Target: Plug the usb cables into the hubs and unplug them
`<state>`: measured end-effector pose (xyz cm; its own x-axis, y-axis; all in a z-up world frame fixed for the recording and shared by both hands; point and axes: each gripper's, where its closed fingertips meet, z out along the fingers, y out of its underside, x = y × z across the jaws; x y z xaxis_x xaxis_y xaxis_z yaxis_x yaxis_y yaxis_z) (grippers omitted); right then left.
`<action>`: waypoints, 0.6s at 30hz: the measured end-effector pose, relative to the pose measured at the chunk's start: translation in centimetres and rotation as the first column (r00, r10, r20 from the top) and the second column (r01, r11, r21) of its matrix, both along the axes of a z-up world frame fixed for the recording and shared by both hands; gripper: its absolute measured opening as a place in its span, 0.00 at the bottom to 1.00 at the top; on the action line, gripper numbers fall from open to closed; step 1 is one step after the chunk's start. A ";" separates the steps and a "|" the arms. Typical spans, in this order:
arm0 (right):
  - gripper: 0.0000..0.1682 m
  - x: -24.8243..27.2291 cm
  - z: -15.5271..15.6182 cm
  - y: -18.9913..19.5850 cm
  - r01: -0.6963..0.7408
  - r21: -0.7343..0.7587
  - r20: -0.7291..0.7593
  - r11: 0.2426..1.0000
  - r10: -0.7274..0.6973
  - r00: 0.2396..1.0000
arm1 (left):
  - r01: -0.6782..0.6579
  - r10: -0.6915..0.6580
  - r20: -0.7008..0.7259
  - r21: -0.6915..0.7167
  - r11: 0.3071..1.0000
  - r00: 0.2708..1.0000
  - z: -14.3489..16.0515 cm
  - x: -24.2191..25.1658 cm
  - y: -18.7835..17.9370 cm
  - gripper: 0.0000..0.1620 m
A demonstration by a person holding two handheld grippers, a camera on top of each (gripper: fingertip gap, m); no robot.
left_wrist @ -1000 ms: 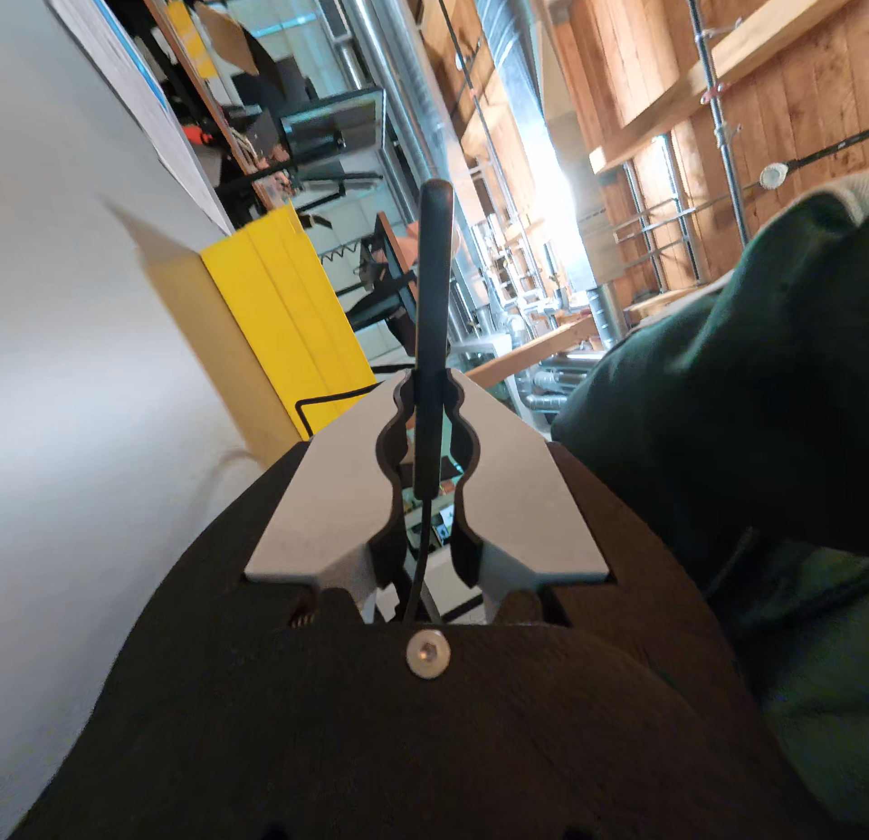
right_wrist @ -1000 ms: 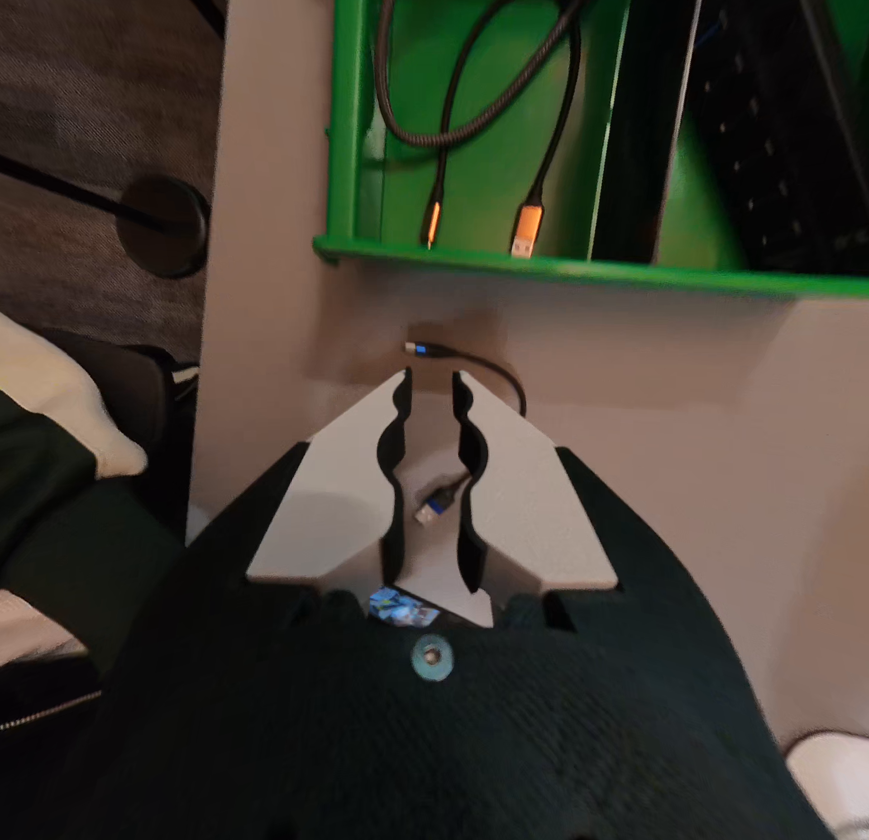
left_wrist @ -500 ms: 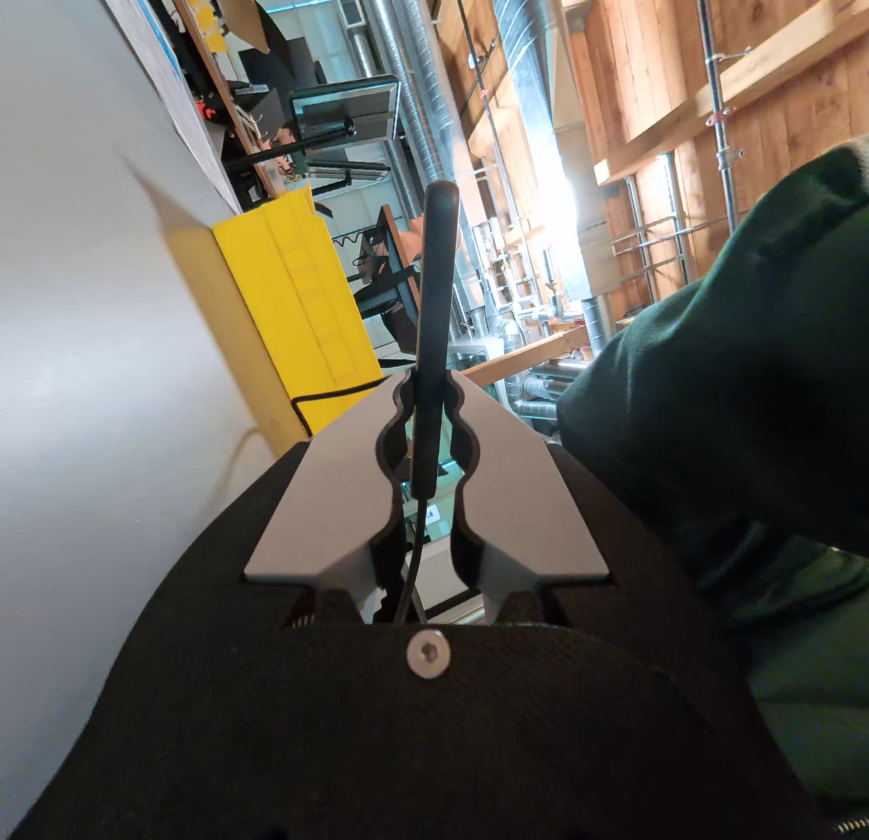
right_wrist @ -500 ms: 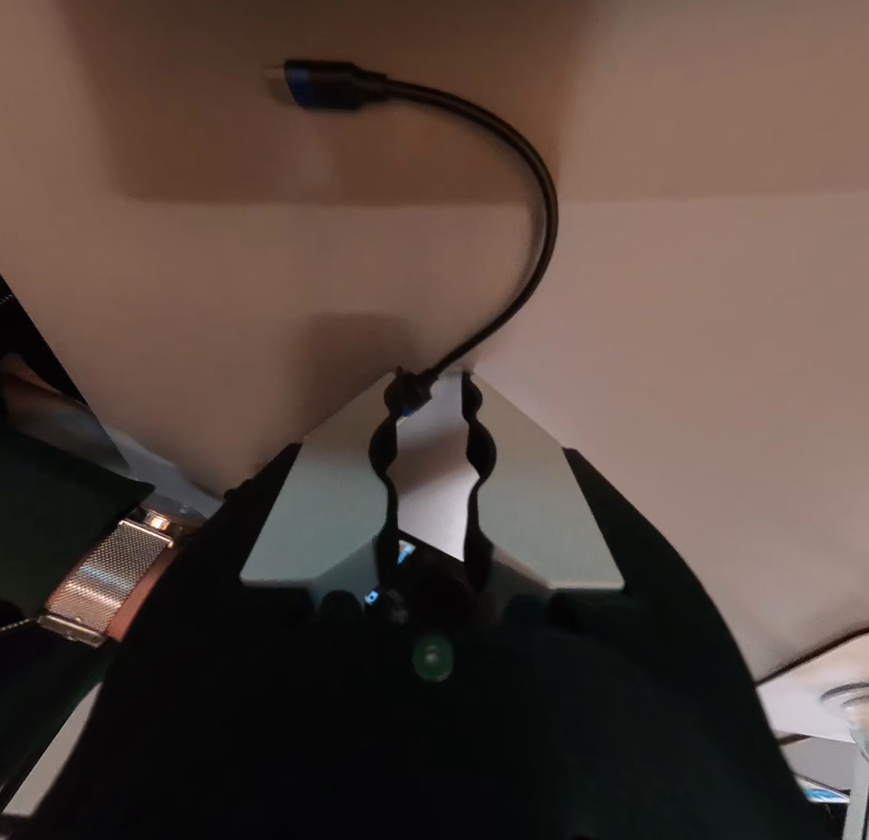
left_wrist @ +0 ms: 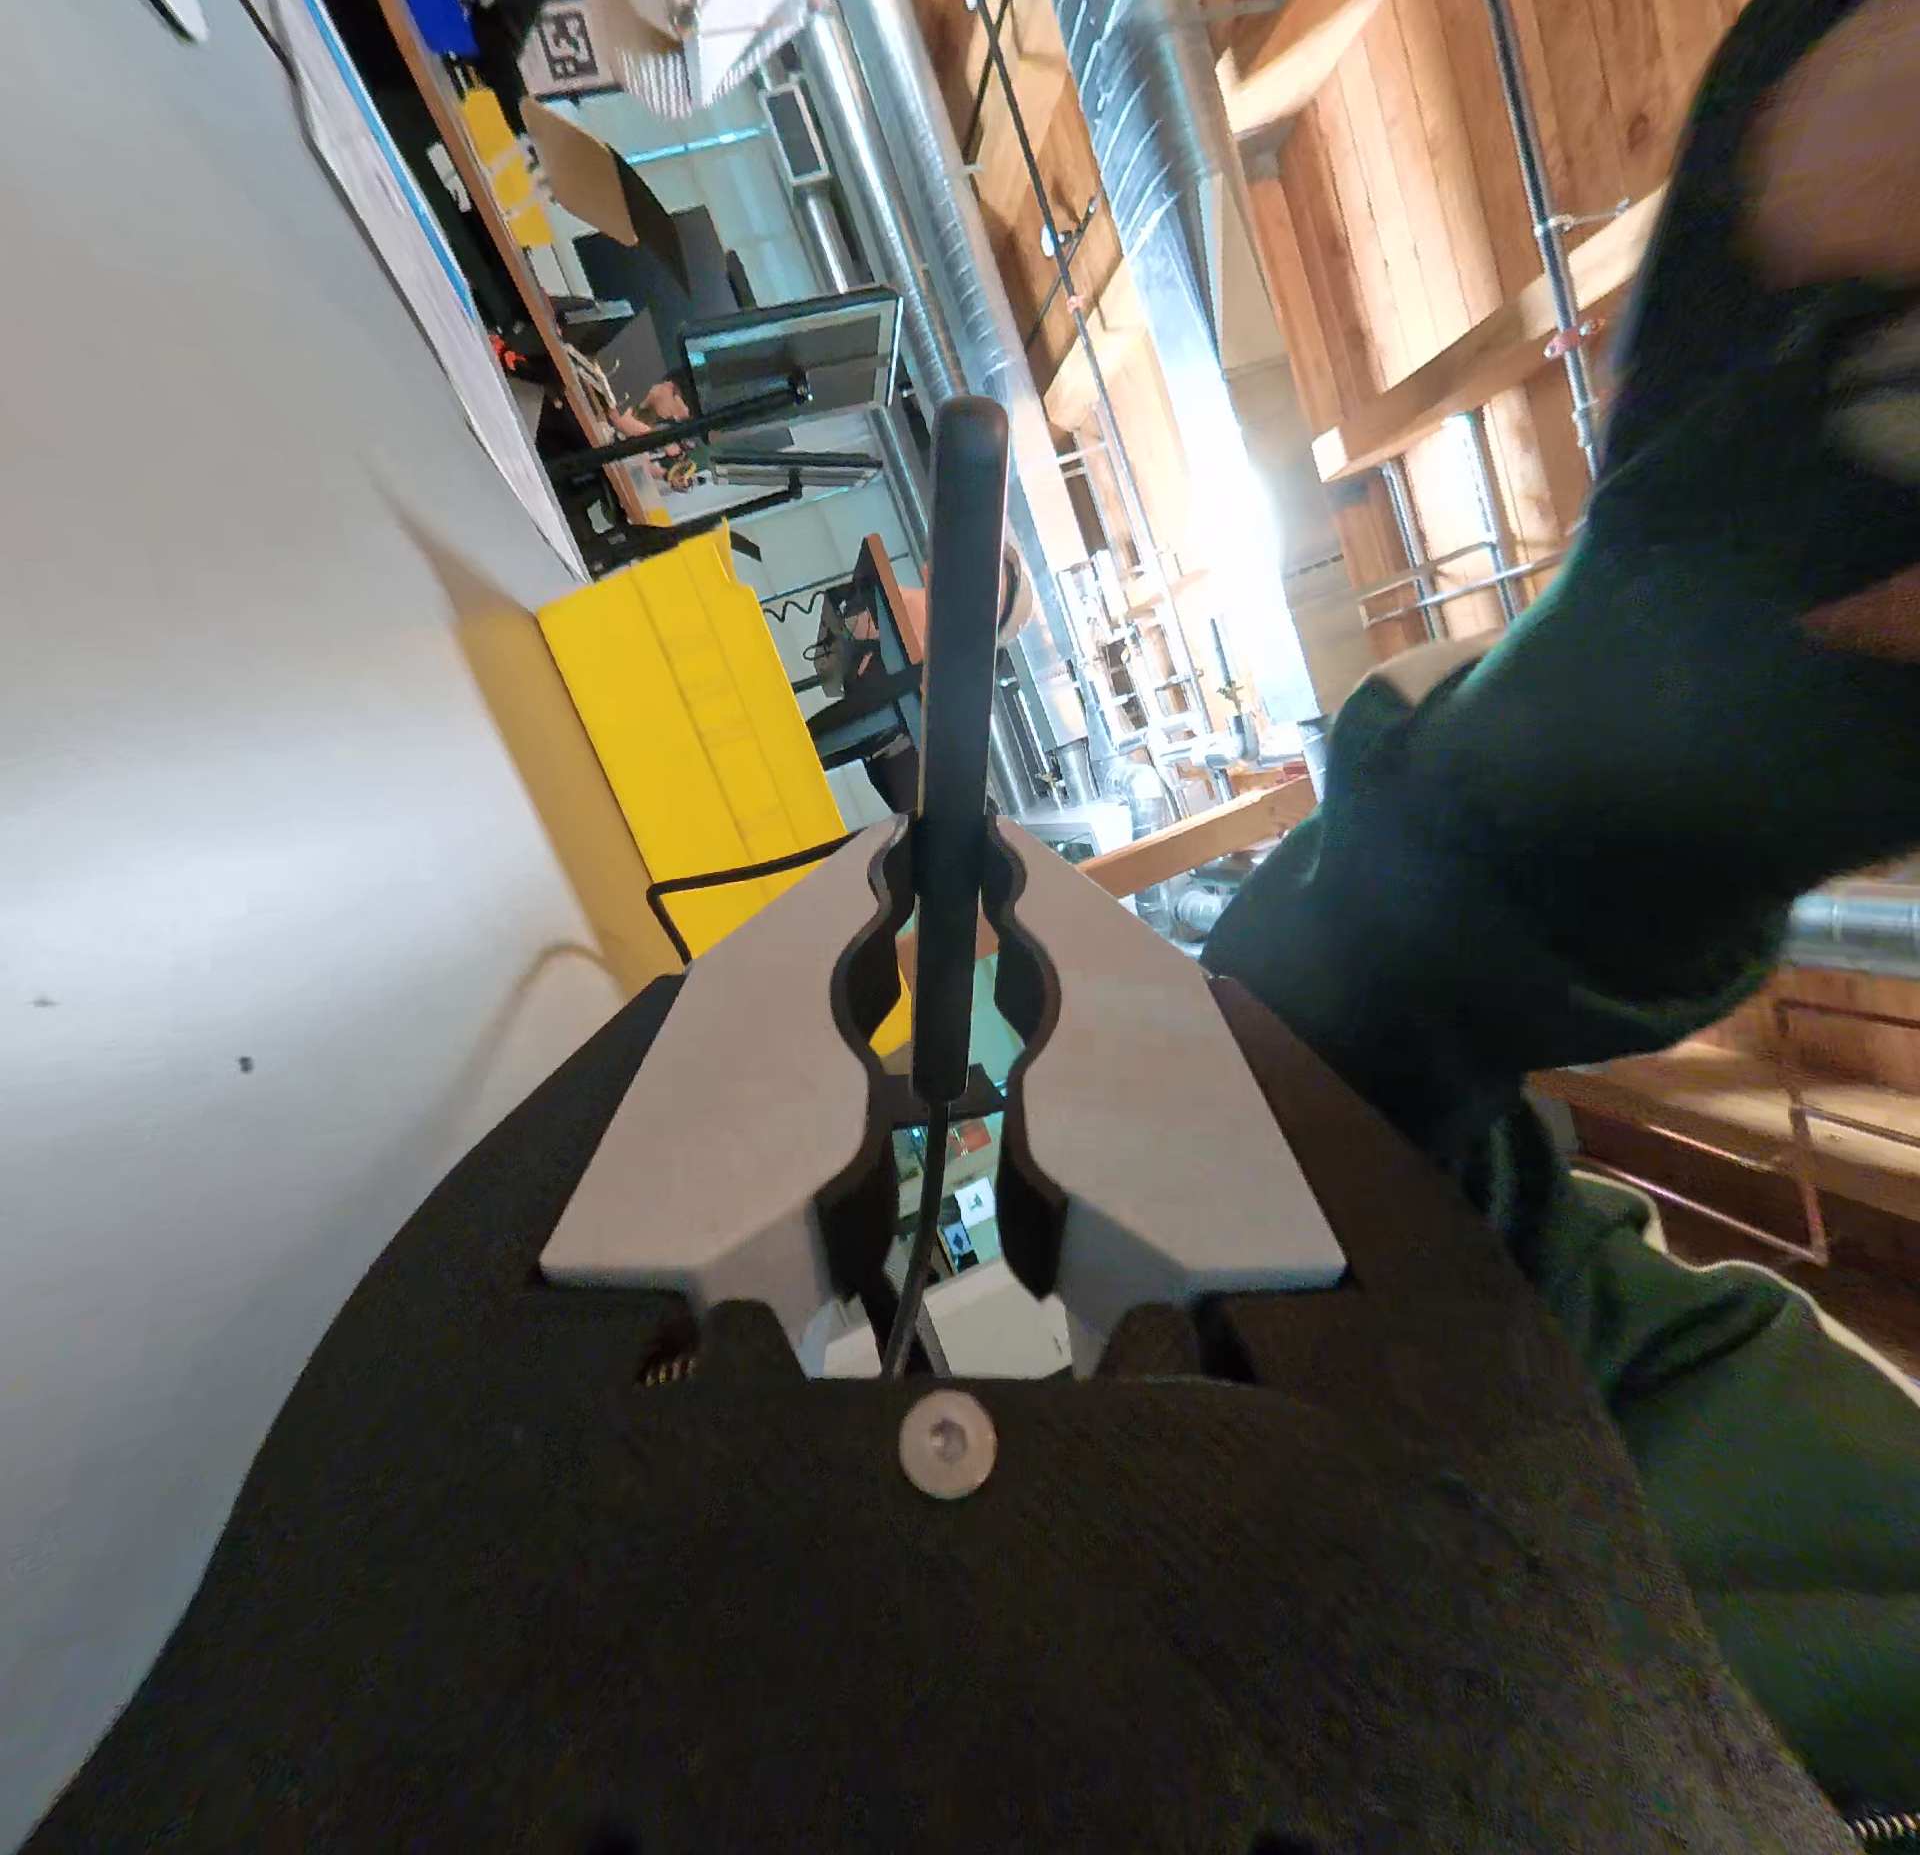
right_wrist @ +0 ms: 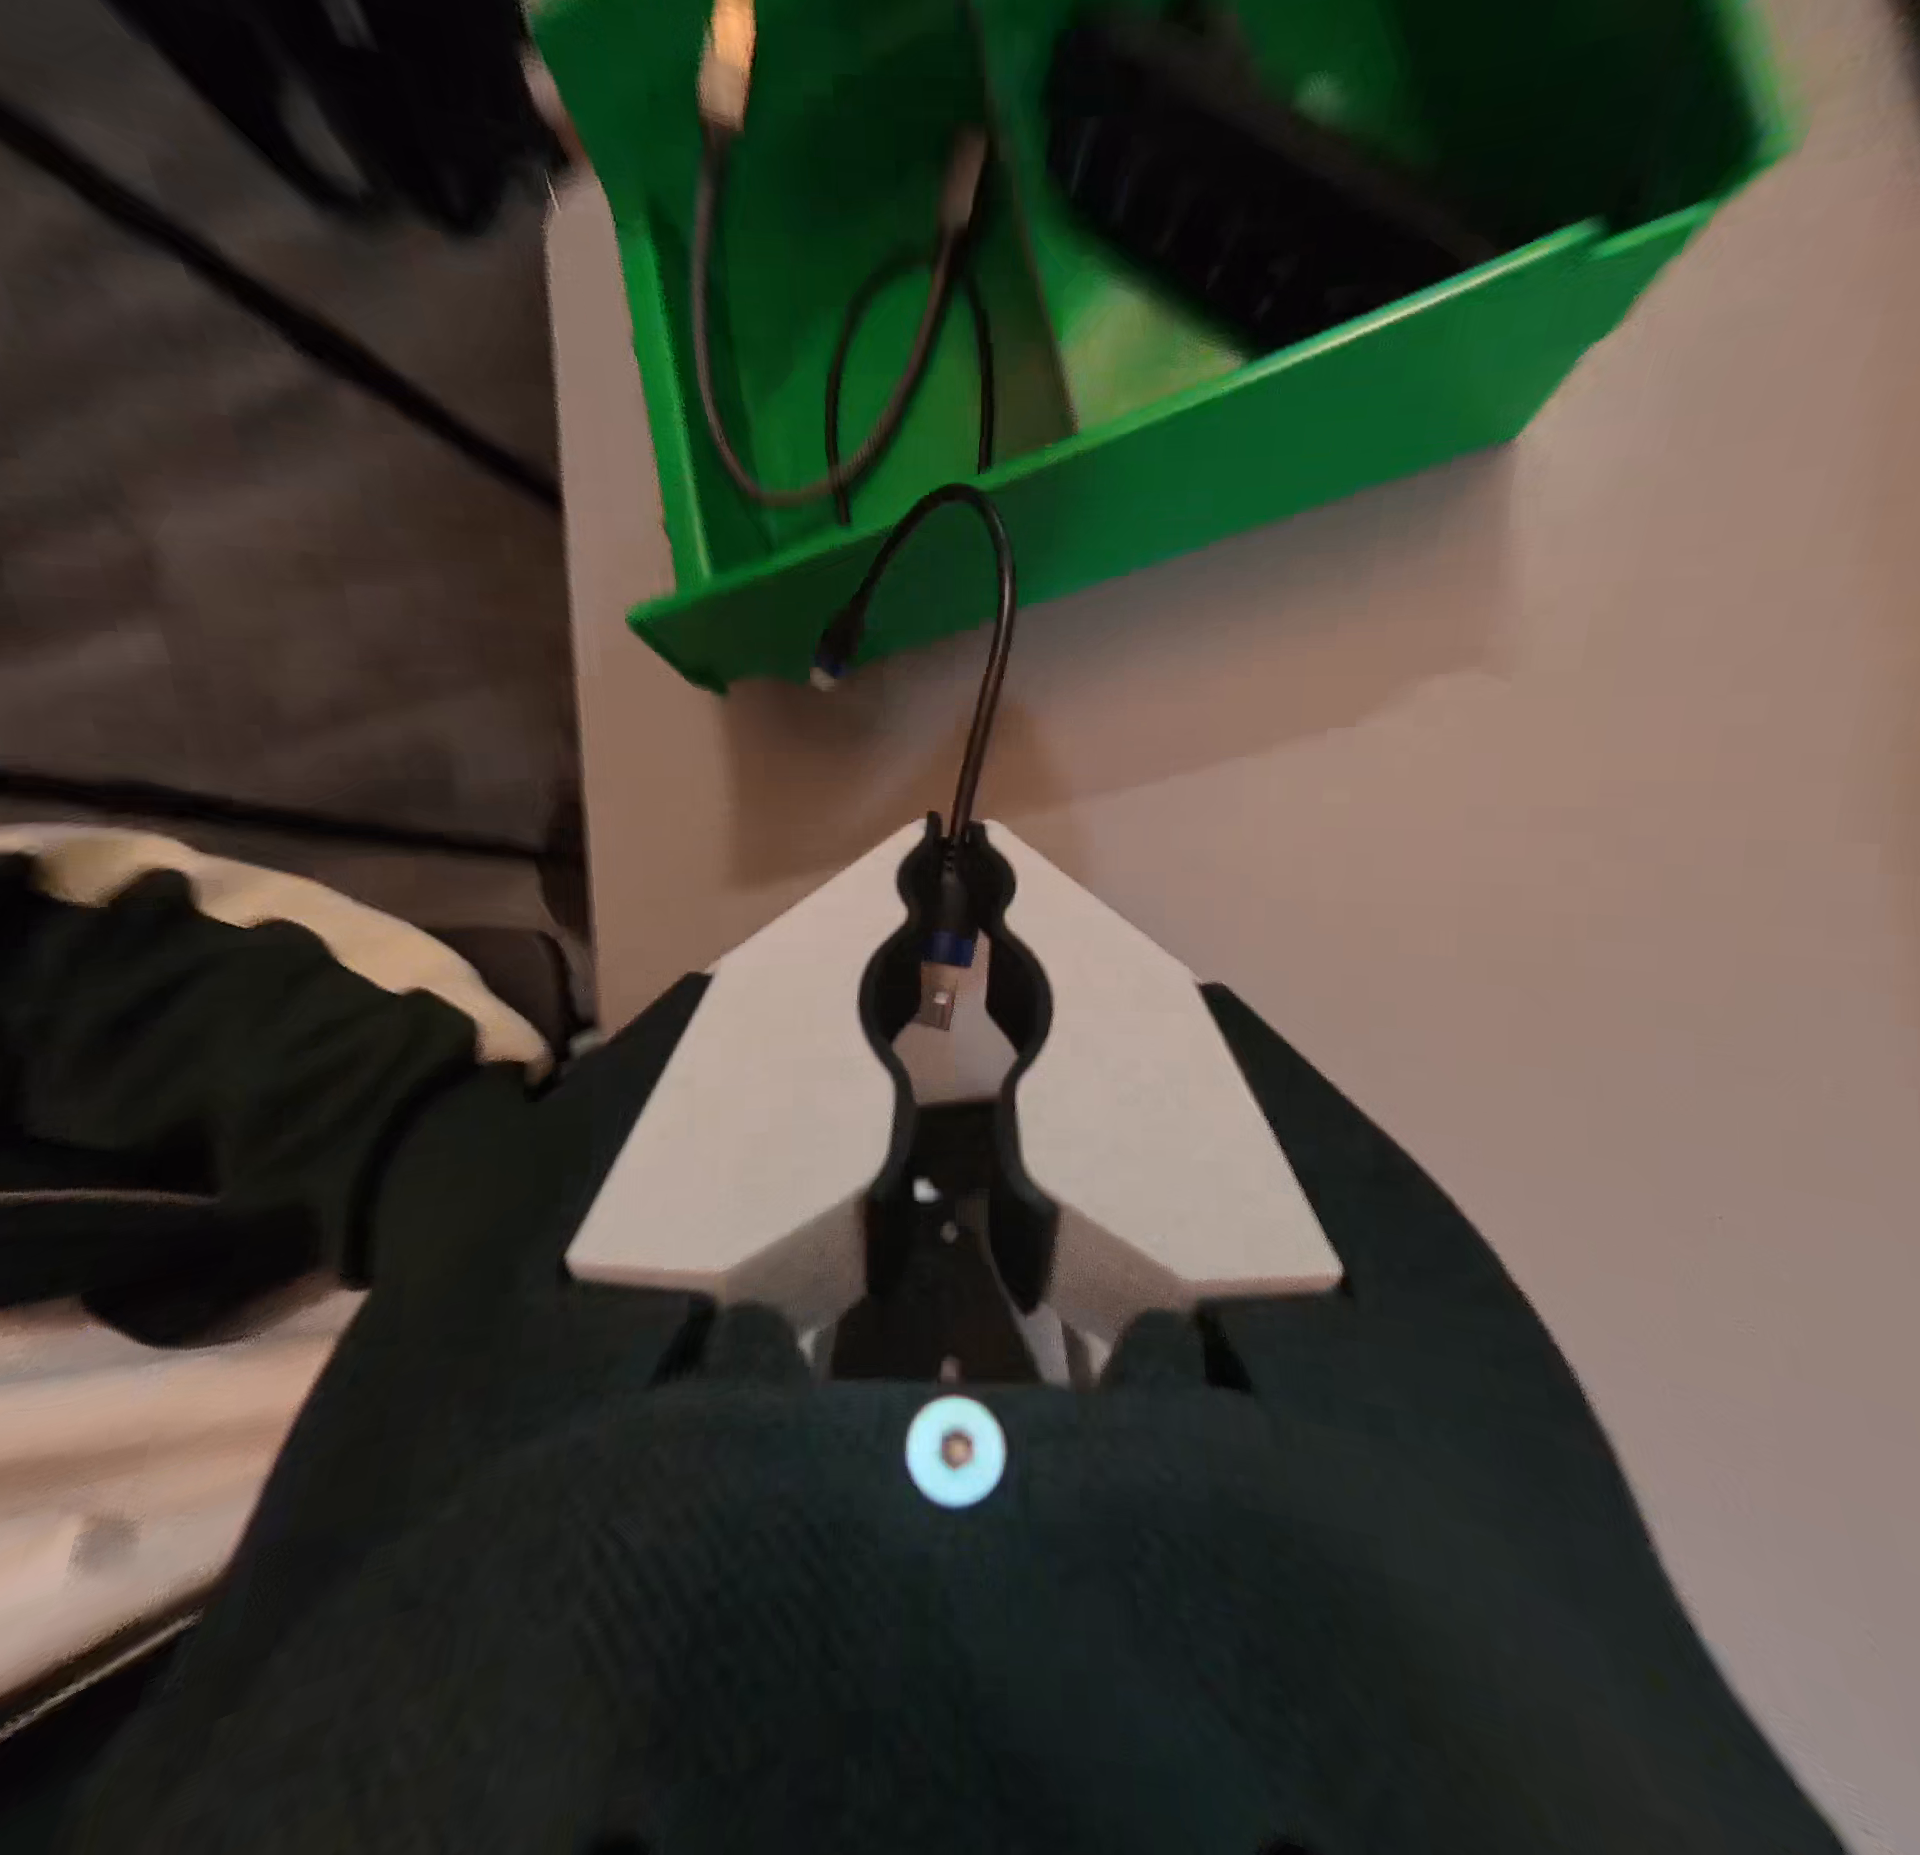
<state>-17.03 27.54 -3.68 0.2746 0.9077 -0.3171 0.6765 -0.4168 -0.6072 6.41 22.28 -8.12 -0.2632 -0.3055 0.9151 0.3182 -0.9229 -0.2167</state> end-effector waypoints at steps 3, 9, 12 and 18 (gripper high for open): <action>0.03 4.5 3.4 0.3 0.111 -0.019 -0.141 0.994 -0.113 0.984 | -0.037 0.037 -0.012 -0.009 0.999 0.999 -0.5 -0.6 0.9 0.06; 0.02 15.0 9.4 -2.3 0.286 -0.215 -0.614 0.934 -0.357 0.704 | -0.185 0.182 -0.118 -0.009 0.983 0.976 -1.9 -2.3 3.1 0.05; 0.02 19.5 7.9 -5.3 0.349 -0.343 -0.736 0.872 -0.480 0.478 | -0.295 0.298 -0.151 0.042 0.954 0.943 -1.7 -4.6 4.5 0.05; 0.02 26.7 -2.1 -9.6 0.511 -0.511 -0.666 0.691 -0.694 0.274 | -0.374 0.389 -0.211 0.107 0.921 0.897 -1.8 -7.1 5.4 0.05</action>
